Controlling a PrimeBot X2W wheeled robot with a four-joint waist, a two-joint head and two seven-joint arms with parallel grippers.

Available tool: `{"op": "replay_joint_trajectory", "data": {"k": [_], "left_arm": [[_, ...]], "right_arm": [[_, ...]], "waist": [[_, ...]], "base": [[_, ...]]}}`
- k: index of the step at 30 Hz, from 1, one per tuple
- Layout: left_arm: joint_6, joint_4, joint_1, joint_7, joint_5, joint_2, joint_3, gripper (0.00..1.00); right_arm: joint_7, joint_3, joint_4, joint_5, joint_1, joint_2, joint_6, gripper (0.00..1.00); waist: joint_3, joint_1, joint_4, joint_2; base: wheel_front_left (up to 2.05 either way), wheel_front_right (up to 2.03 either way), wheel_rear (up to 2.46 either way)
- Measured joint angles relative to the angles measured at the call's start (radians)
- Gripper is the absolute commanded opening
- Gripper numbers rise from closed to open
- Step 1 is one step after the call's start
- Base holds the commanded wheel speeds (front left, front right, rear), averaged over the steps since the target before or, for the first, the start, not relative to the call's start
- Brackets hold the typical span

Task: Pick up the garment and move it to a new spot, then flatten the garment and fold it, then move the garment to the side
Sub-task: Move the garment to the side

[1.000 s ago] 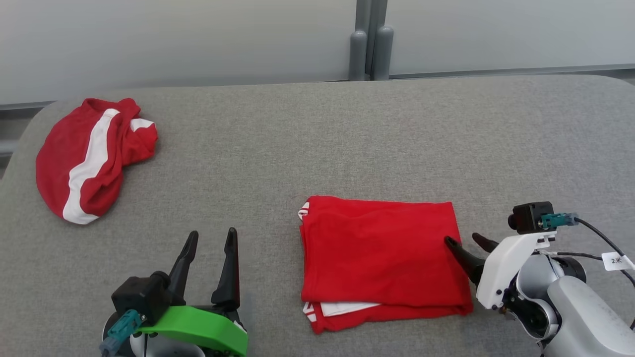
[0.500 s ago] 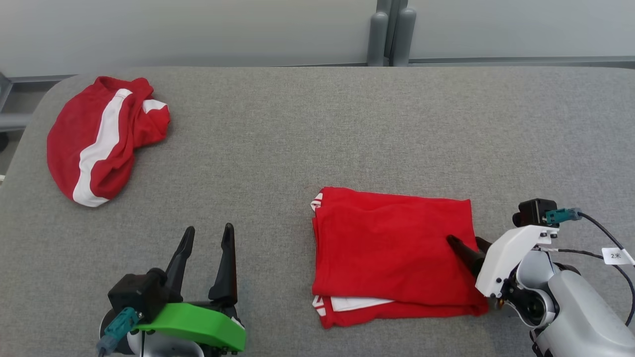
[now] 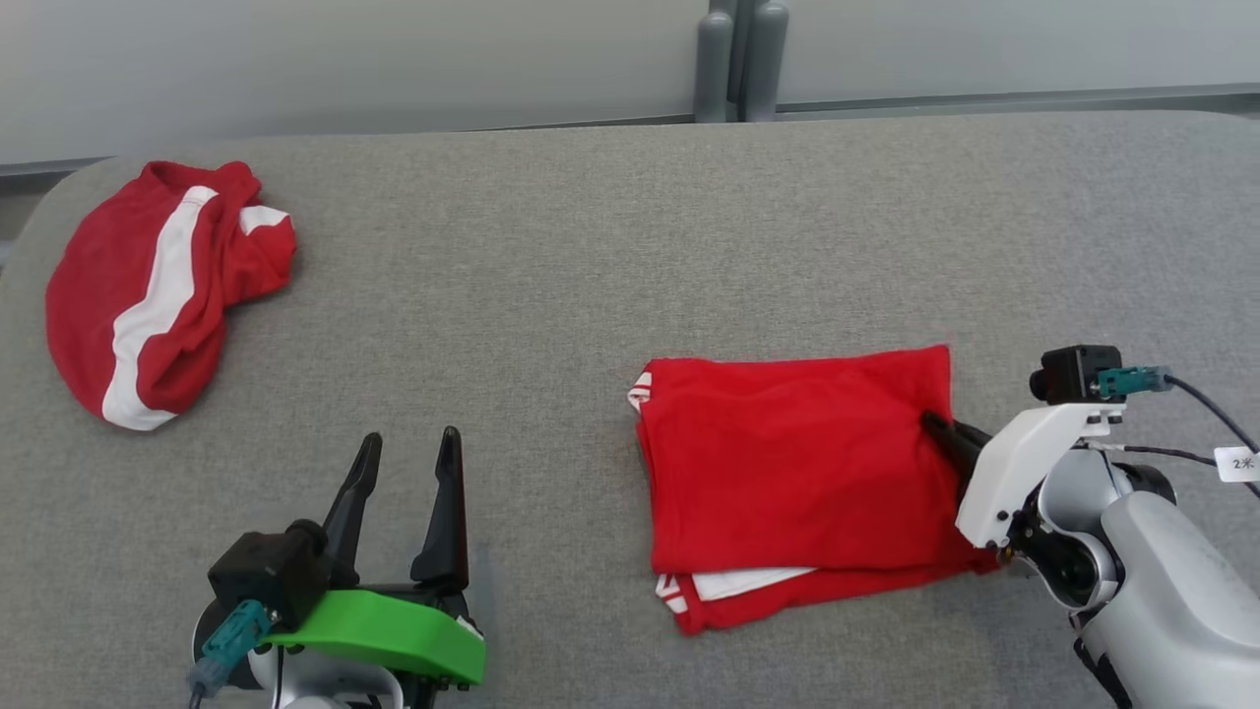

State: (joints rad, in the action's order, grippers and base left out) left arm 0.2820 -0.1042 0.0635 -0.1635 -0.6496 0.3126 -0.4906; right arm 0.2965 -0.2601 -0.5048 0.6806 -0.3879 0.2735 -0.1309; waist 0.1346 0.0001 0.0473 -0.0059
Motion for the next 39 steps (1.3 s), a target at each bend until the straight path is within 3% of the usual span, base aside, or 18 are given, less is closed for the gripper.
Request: {"op": "replay_joint_trajectory", "data": {"k": [14, 31, 35, 39], "left_arm": [[-0.001, 0.000, 0.032, -0.009, 0.014, 0.000, -0.008, 1.00], [0.000, -0.002, 0.129, 0.030, 0.062, 0.027, -0.029, 1.00], [-0.001, -0.003, 0.145, 0.039, 0.069, 0.026, -0.039, 1.00], [0.004, -0.007, 0.152, 0.039, 0.070, 0.029, -0.032, 1.00]], "right_arm": [[0.002, 0.060, 0.021, -0.057, -0.121, 0.054, 0.000, 0.00], [-0.035, 0.074, -0.018, -0.087, -0.253, 0.024, 0.000, 0.00], [-0.053, 0.082, -0.046, -0.087, -0.275, 0.024, 0.000, 0.00], [-0.087, 0.088, -0.080, -0.098, -0.302, 0.025, 0.000, 0.00]], "waist": [[0.029, -0.0001, -0.166, 0.0000], [0.097, -0.0001, -0.452, 0.0000], [0.120, -0.0001, -0.482, 0.0000], [0.139, -0.0001, -0.465, 0.0000]], "base": [[0.00, 0.00, 0.00], [0.00, 0.00, 0.00], [0.00, 0.00, 0.00], [0.00, 0.00, 0.00]]}}
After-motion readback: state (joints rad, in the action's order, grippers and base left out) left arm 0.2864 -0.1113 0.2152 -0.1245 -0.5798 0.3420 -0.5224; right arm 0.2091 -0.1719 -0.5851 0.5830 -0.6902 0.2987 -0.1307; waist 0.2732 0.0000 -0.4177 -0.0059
